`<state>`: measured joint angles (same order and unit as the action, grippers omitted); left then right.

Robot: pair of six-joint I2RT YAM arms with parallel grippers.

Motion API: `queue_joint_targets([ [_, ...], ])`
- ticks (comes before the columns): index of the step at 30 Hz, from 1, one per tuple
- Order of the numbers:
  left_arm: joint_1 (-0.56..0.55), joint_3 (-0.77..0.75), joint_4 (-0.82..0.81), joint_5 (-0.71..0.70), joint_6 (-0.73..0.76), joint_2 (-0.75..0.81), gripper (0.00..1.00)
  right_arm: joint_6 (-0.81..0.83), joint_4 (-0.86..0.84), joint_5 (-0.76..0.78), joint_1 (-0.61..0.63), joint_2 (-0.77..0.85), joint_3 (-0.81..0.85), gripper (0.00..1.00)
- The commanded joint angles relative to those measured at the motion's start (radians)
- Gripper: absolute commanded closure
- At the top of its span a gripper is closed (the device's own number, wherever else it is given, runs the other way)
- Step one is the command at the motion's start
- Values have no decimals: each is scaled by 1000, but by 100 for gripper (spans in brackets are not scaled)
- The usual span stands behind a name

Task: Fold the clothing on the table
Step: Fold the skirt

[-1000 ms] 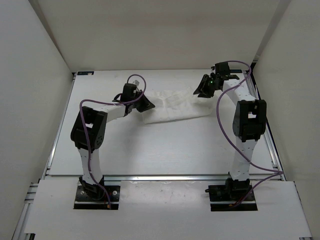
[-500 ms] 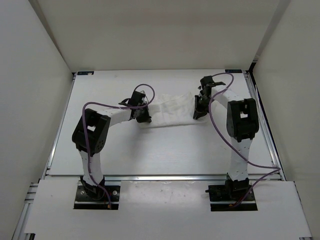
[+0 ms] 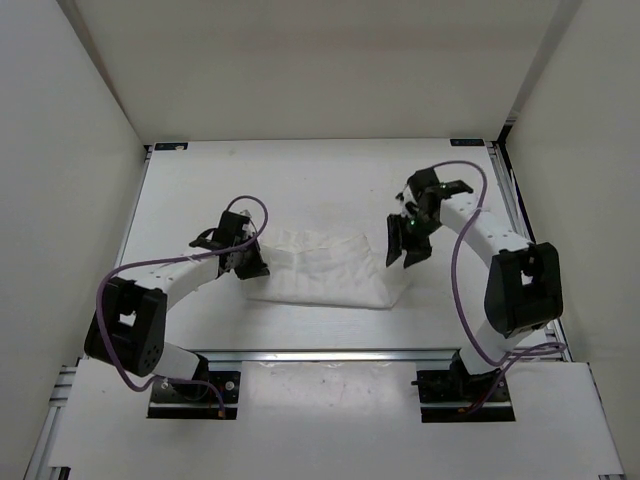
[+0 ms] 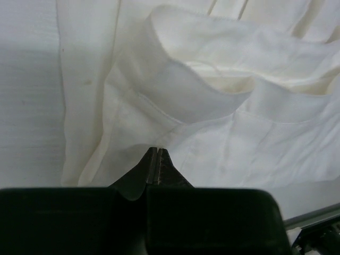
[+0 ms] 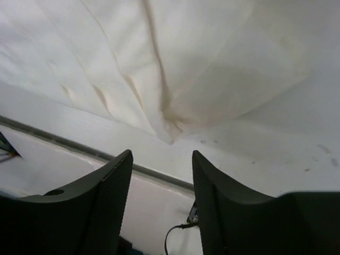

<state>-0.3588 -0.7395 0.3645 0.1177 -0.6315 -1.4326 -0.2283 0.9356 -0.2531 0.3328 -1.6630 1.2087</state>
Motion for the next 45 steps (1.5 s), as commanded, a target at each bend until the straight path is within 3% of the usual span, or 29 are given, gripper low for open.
queue_joint_targets([
  [1, 11, -73, 19, 48, 0, 38, 100, 63, -6, 12, -32, 20, 188, 43],
  [6, 20, -150, 27, 86, -2, 70, 100, 78, -32, 15, 3, -118, 350, 43],
  [11, 127, -205, 94, -30, 107, 60, 100, 69, -63, 25, 78, -236, 468, 43],
  [17, 196, -244, 77, -84, 154, 9, 100, 61, -50, 3, 107, -256, 473, 44],
  [33, 141, -288, -64, -121, 124, -247, 100, 43, -31, 3, 95, -201, 402, 43],
  [45, 93, -324, 51, -124, 176, -373, 100, 61, -26, 41, 87, -340, 509, 43],
])
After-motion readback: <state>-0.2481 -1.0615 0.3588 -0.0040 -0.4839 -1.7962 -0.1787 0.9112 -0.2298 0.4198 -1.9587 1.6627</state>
